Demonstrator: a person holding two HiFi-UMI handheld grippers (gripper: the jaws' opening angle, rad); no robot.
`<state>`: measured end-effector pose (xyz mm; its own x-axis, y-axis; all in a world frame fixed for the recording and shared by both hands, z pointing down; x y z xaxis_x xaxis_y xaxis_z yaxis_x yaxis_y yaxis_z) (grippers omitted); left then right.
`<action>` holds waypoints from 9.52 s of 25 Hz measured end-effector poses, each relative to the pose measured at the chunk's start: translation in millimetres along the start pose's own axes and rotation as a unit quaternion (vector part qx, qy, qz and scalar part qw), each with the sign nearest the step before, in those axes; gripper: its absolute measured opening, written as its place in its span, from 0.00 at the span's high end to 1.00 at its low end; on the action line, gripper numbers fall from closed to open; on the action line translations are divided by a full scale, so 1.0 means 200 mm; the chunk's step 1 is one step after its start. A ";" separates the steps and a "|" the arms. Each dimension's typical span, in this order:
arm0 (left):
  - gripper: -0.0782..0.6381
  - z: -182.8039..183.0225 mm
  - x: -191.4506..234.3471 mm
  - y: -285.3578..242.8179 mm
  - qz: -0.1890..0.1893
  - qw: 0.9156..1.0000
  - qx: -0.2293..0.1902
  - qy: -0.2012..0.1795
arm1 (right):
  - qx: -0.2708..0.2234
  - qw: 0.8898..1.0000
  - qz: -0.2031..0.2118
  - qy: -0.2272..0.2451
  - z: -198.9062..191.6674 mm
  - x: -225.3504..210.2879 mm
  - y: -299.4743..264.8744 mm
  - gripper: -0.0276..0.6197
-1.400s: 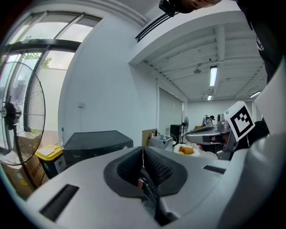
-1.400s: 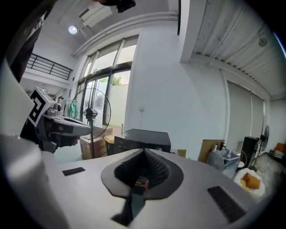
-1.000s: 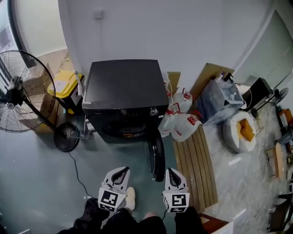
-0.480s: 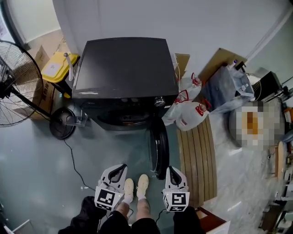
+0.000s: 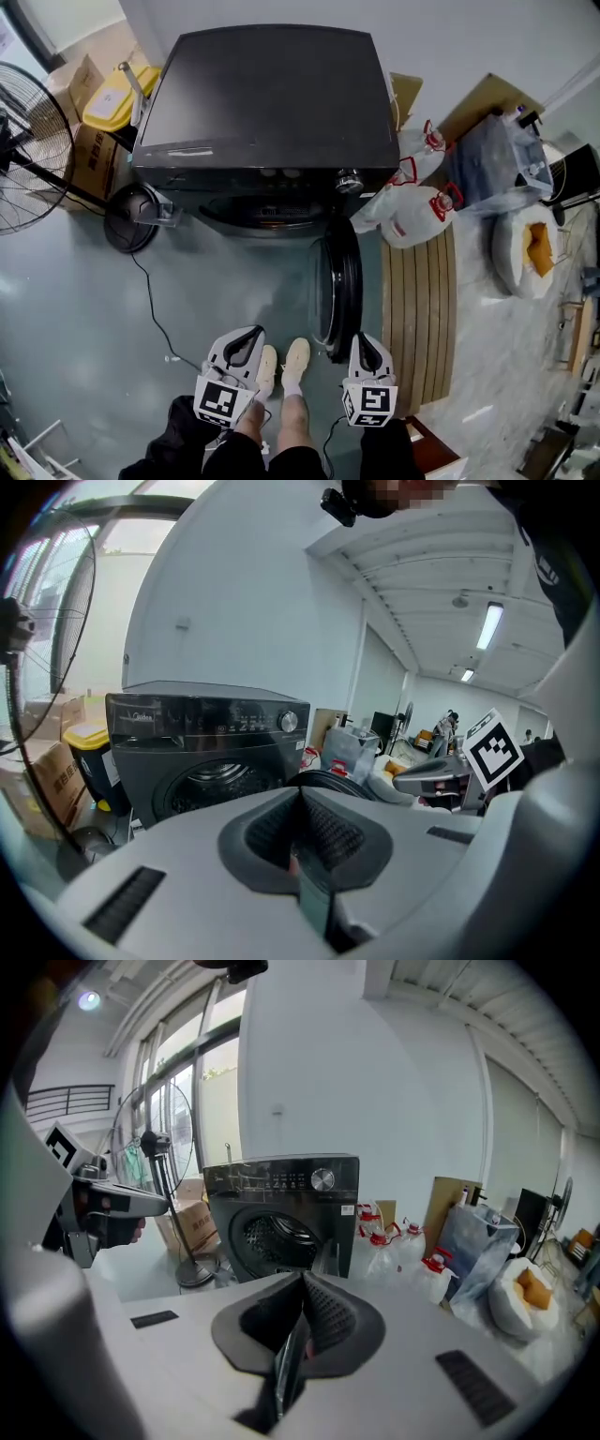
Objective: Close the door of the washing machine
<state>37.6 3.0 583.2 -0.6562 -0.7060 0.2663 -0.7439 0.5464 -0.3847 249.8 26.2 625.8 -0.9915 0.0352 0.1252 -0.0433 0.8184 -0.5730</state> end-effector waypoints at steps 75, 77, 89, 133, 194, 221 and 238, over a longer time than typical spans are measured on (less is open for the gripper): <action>0.85 -0.23 0.56 0.28 0.090 0.995 -0.002 0.044 | 0.124 0.983 0.105 -0.084 -0.20 0.73 -0.45 0.57; 0.85 -0.23 0.60 0.29 0.085 0.995 0.001 0.044 | 0.125 0.983 0.101 -0.089 -0.19 0.76 -0.46 0.57; 0.85 -0.10 0.84 0.42 0.060 0.998 0.003 0.028 | 0.138 0.981 0.078 -0.112 -0.08 0.96 -0.54 0.56; 0.85 -0.19 1.57 0.60 0.062 0.996 0.013 0.060 | 0.108 0.977 0.069 -0.172 0.30 1.49 -1.01 0.55; 0.85 0.02 1.72 0.58 0.080 0.995 0.000 0.055 | 0.066 0.988 0.062 -0.121 0.76 1.56 -1.25 0.64; 0.85 1.46 0.14 0.91 0.069 0.975 -0.162 -0.135 | -0.214 0.973 0.074 -0.038 1.72 0.43 0.61 0.68; 0.85 1.27 -0.33 1.01 0.109 0.973 -0.154 -0.136 | -0.264 0.962 0.067 -0.015 1.49 0.17 1.00 0.86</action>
<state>-37.6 45.4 262.6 -0.7762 -0.6284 -0.0519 -0.6208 0.7760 -0.1114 170.6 20.8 273.6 -0.9873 0.1500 0.0514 0.1450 0.9853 -0.0906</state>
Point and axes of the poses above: the fingertips, and each gripper's own axes: y backward along the fingers, x to its left, z out of its top, the point moved 2 cm from there along y, backward along the fingers, and after that the axes turned 14 degrees about -z, right-handed, at the moved point
